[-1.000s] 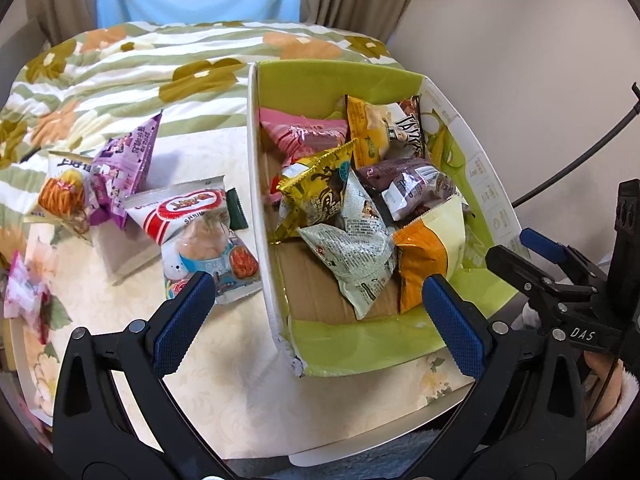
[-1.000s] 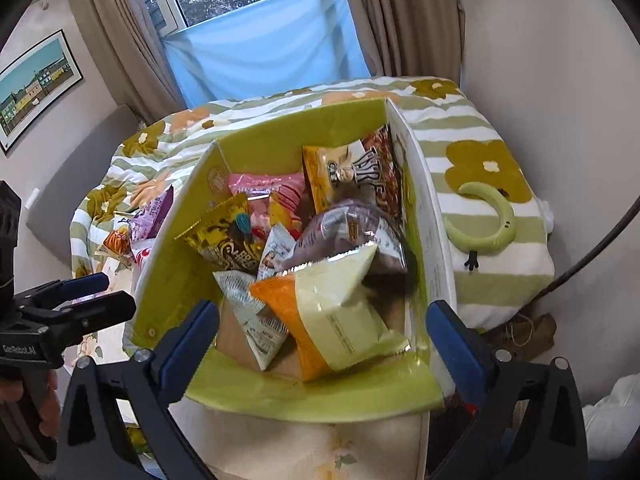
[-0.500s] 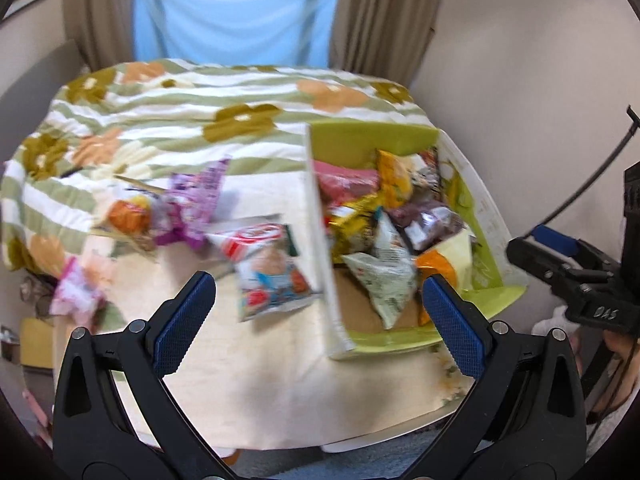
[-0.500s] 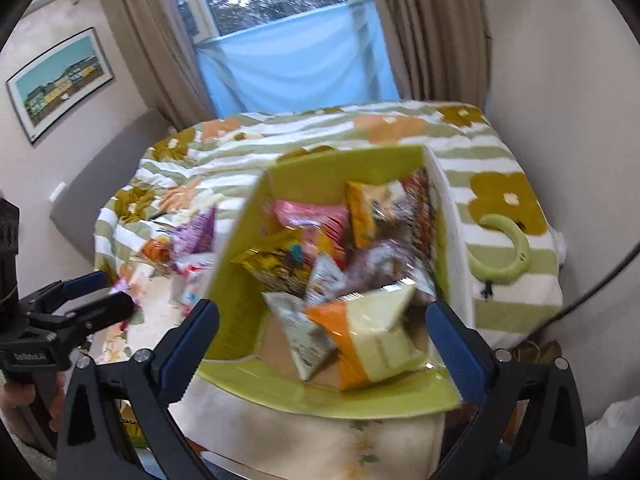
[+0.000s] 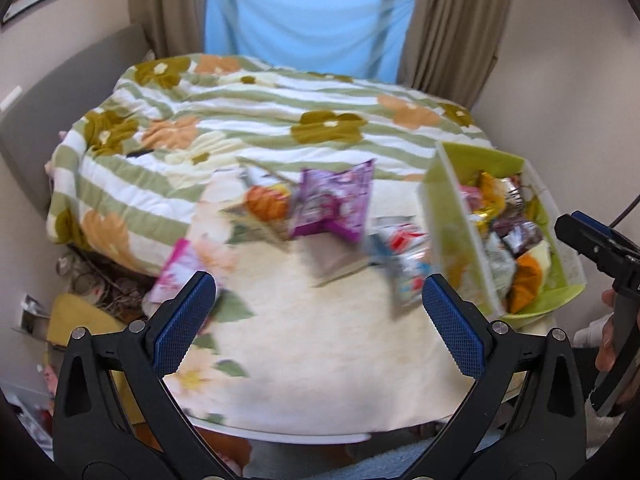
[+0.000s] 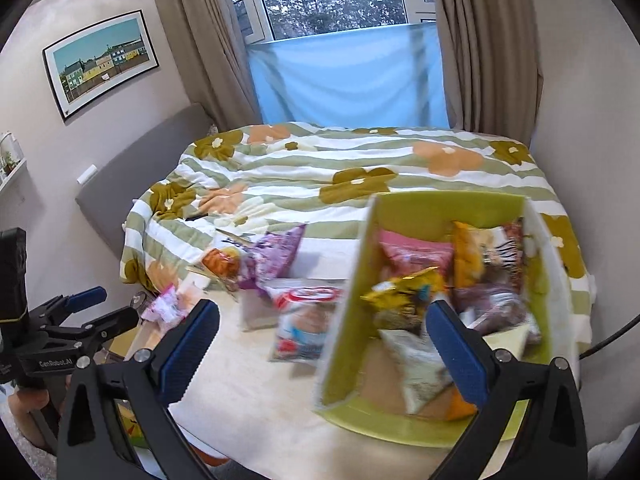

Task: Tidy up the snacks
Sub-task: 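Move both tools back over the remaining snacks on the table, then grasp the pink-white candy bag with the left tool while the right tool grasps the red-white printed bag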

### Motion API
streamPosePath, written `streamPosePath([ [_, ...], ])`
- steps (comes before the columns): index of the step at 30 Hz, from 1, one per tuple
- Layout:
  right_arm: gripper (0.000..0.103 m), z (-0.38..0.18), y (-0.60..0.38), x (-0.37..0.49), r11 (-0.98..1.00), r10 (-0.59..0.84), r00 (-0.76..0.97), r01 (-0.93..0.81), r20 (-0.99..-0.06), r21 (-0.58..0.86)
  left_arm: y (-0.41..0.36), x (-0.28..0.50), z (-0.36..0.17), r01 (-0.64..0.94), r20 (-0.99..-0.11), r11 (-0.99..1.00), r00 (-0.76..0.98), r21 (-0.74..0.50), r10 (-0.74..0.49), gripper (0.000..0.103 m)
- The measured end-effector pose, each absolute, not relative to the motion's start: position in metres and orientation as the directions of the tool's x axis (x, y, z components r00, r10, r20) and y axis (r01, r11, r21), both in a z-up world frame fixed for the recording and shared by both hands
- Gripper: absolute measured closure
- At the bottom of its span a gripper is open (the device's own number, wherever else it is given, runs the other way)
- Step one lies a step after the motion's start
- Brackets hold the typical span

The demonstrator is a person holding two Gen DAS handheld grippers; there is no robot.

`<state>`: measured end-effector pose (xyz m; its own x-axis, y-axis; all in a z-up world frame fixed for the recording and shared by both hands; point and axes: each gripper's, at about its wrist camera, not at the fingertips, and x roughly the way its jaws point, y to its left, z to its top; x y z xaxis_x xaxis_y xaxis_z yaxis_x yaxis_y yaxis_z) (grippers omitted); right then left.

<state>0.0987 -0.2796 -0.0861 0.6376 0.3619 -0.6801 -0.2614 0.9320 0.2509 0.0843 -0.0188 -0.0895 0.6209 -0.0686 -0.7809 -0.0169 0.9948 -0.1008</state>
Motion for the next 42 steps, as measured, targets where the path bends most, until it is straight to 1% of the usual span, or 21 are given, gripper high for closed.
streamPosePath([
  [6,0.0,-0.101,-0.216,0.105,0.948,0.319,0.624,-0.22,-0.713,0.231,0.047,0.101,-0.116,0.002,-0.817,0.997,0.573,-0.075,-0.062,0.001],
  [13,0.0,-0.127,-0.171,0.12,0.965,0.259,0.603,-0.121,-0.755,0.235,0.086,0.116,-0.166,0.091,-0.84,0.994,0.543,0.06,0.001,0.001],
  [18,0.0,-0.15,-0.151,0.126,0.978,0.186,0.581,-0.035,-0.792,0.205,0.09,0.133,-0.21,0.173,-0.863,0.974,0.503,0.147,0.042,0.001],
  [22,0.0,-0.166,-0.144,0.126,0.982,0.148,0.549,0.014,-0.822,0.187,0.088,0.146,-0.238,0.232,-0.879,0.954,0.474,0.191,0.061,0.001],
  [25,0.0,-0.176,-0.142,0.126,0.985,0.126,0.527,0.035,-0.84,0.17,0.082,0.155,-0.255,0.267,-0.885,0.936,0.459,0.228,0.085,0.001],
  [27,0.0,-0.182,-0.141,0.126,0.986,0.115,0.516,0.046,-0.849,0.162,0.078,0.161,-0.268,0.279,-0.886,0.922,0.448,0.267,0.121,0.001],
  [31,0.0,-0.189,-0.142,0.13,0.987,0.11,0.503,0.048,-0.858,0.155,0.073,0.171,-0.281,0.296,-0.89,0.91,0.434,0.289,0.141,0.001],
  [33,0.0,-0.192,-0.142,0.134,0.987,0.113,0.497,0.046,-0.86,0.156,0.07,0.174,-0.285,0.307,-0.886,0.901,0.438,0.308,0.154,0.009],
  [35,0.0,-0.194,-0.143,0.138,0.986,0.119,0.495,0.042,-0.861,0.161,0.067,0.177,-0.287,0.314,-0.882,0.892,0.44,0.326,0.167,0.015],
  [38,0.0,-0.198,-0.146,0.143,0.984,0.13,0.488,0.041,-0.863,0.171,0.065,0.181,-0.292,0.318,-0.892,0.893,0.418,0.319,0.17,0.028],
  [42,0.0,-0.204,-0.149,0.15,0.989,0.115,0.469,0.027,-0.876,0.144,0.064,0.184,-0.291,0.312,-0.898,0.9,0.409,0.305,0.163,0.032],
])
